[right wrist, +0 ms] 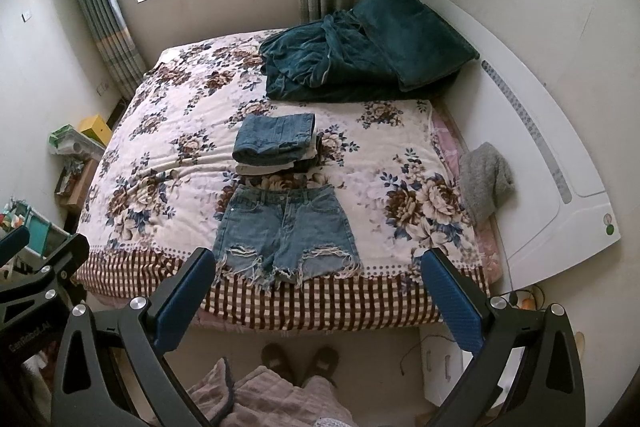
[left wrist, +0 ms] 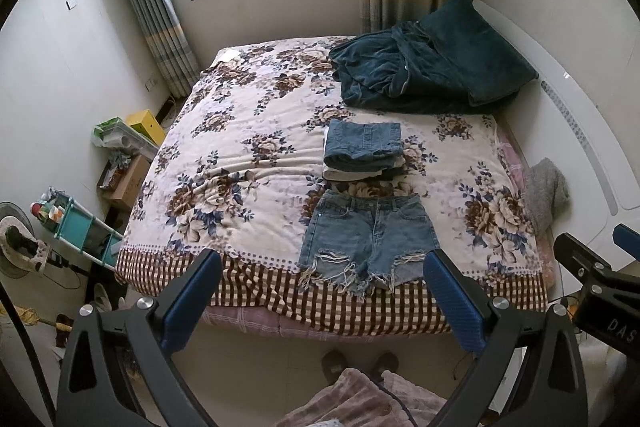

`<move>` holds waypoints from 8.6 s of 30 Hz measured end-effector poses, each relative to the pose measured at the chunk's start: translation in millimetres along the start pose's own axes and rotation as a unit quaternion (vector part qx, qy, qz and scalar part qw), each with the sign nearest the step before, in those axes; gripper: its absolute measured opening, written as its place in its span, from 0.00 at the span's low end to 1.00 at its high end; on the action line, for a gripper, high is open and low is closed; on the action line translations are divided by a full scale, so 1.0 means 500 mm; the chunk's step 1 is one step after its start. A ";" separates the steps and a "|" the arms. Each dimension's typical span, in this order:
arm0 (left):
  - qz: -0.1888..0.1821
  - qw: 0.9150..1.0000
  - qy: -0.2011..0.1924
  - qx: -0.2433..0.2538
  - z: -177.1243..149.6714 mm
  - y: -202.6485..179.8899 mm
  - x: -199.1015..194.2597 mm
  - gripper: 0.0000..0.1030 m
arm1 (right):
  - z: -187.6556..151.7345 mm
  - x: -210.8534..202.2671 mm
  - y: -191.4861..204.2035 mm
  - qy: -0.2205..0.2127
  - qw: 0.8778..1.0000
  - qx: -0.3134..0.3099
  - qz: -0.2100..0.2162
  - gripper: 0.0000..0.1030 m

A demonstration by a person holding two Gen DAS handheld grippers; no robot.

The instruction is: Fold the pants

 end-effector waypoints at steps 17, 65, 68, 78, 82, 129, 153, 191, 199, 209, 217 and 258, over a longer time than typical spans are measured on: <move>0.001 1.000 -0.006 0.000 0.012 -0.001 -0.005 1.00 | 0.010 -0.010 -0.007 -0.012 1.000 0.003 0.000 1.00; 0.053 0.999 0.008 0.007 0.067 0.008 0.271 1.00 | 0.053 0.220 -0.016 0.015 0.997 0.071 -0.006 1.00; 0.048 0.998 0.042 0.001 0.057 -0.005 0.359 1.00 | 0.062 0.330 -0.027 0.058 0.996 0.066 -0.011 1.00; 0.110 0.986 0.119 -0.035 0.051 -0.094 0.633 1.00 | 0.118 0.757 -0.120 0.187 0.981 0.017 0.040 1.00; 0.203 0.969 0.131 -0.052 0.054 -0.143 0.741 1.00 | 0.153 0.961 -0.173 0.251 0.965 -0.003 0.076 1.00; -0.077 0.922 0.286 -0.249 -0.144 -0.512 1.202 0.05 | 0.257 1.681 -0.149 0.419 0.863 -0.260 0.109 0.36; -0.036 0.938 0.209 -0.274 0.013 -0.214 0.830 0.05 | 0.392 1.365 0.005 0.327 0.897 -0.276 0.109 0.06; 0.017 0.862 0.235 -0.449 -0.165 0.352 1.001 0.85 | 0.271 1.505 0.698 0.400 0.823 -0.396 0.074 0.90; -0.016 0.840 0.238 -0.487 -0.192 0.309 0.971 0.88 | 0.296 1.436 0.549 0.378 0.838 -0.387 0.070 0.90; -0.027 0.805 0.325 -0.496 -0.326 0.137 1.116 0.88 | 0.232 1.549 0.307 0.437 0.852 -0.277 0.074 0.91; -0.056 0.770 0.280 -0.571 -0.383 0.114 1.059 0.88 | 0.248 1.609 0.274 0.418 0.868 -0.195 0.184 0.90; -0.144 0.704 0.184 -0.670 -0.558 0.125 0.983 0.78 | 0.073 1.500 0.026 0.459 0.852 -0.026 0.250 0.76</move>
Point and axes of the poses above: each gripper's, at about its wrist camera, not at the fingertips, and x roughly the way its jaws point, y to its left, z to its top, the point moved 4 cm from there along x, roughly the way its jaws point, and after that the axes turned 9 degrees about y, right-handed, at the moved point
